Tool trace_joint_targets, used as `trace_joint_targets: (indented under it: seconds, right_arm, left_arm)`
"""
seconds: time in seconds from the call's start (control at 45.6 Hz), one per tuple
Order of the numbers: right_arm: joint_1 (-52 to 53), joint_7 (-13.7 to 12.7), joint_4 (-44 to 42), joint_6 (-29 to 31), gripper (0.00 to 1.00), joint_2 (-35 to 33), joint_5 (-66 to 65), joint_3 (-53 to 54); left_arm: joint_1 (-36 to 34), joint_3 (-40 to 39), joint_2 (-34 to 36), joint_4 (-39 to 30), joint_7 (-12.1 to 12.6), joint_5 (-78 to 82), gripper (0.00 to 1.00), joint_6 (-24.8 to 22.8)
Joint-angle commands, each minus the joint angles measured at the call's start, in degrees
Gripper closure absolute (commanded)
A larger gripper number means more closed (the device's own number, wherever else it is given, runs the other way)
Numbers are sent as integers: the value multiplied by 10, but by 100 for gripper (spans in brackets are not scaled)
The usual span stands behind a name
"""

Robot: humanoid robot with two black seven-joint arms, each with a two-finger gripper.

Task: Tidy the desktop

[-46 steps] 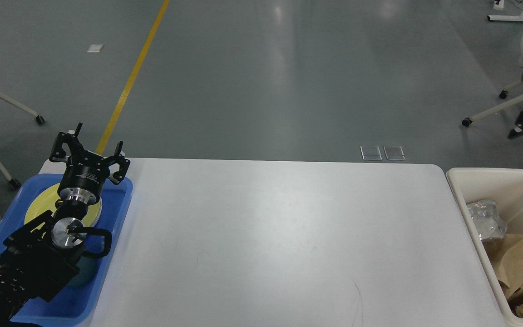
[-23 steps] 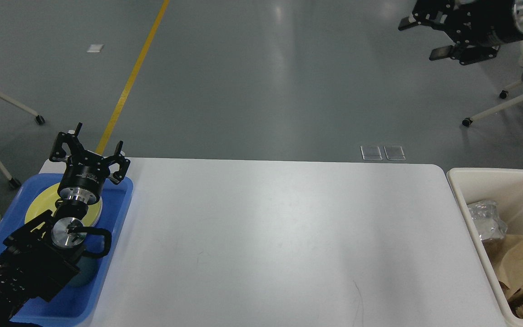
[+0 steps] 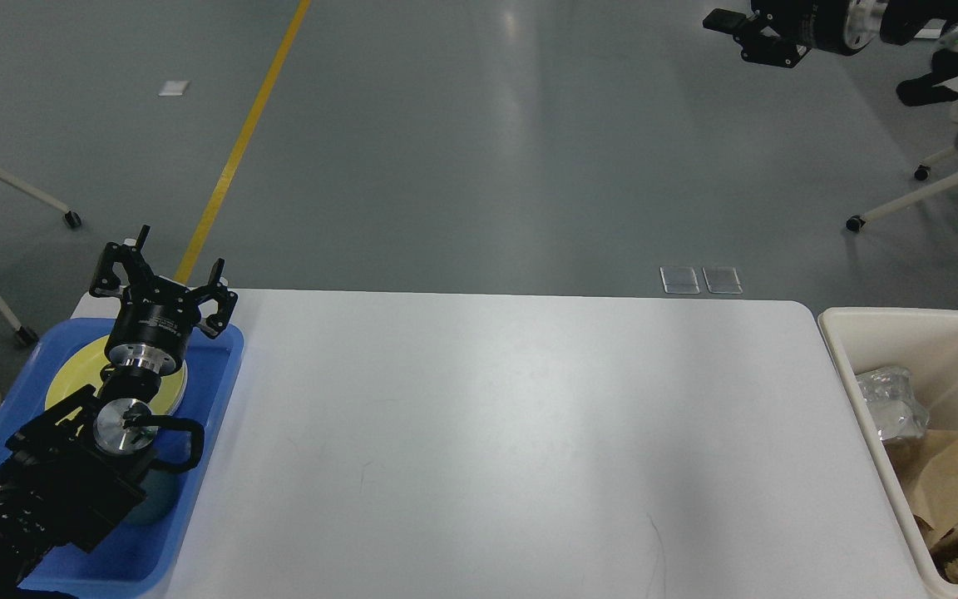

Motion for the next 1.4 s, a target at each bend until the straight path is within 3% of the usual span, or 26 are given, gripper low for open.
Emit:
trace_joint_targets:
  seconds: [0.0,0.373,0.811,1.381]
  right_arm:
    - [-32,0,0,-1,0,-5,3,66]
    - [-198,4,-6,-40,0,3,10,337]
    - [-290,6,-7,-46,0,8,10,435]
    - [-363,7,-4,-45,0,40,10,467]
  left_arm:
    - [0,0,0,0,0,0,3,0]
    - [0,0,-1,0,0,0,3,0]
    - [0,0,0,0,0,0,3,0]
    - [0,0,-1,0,0,0,3,0]
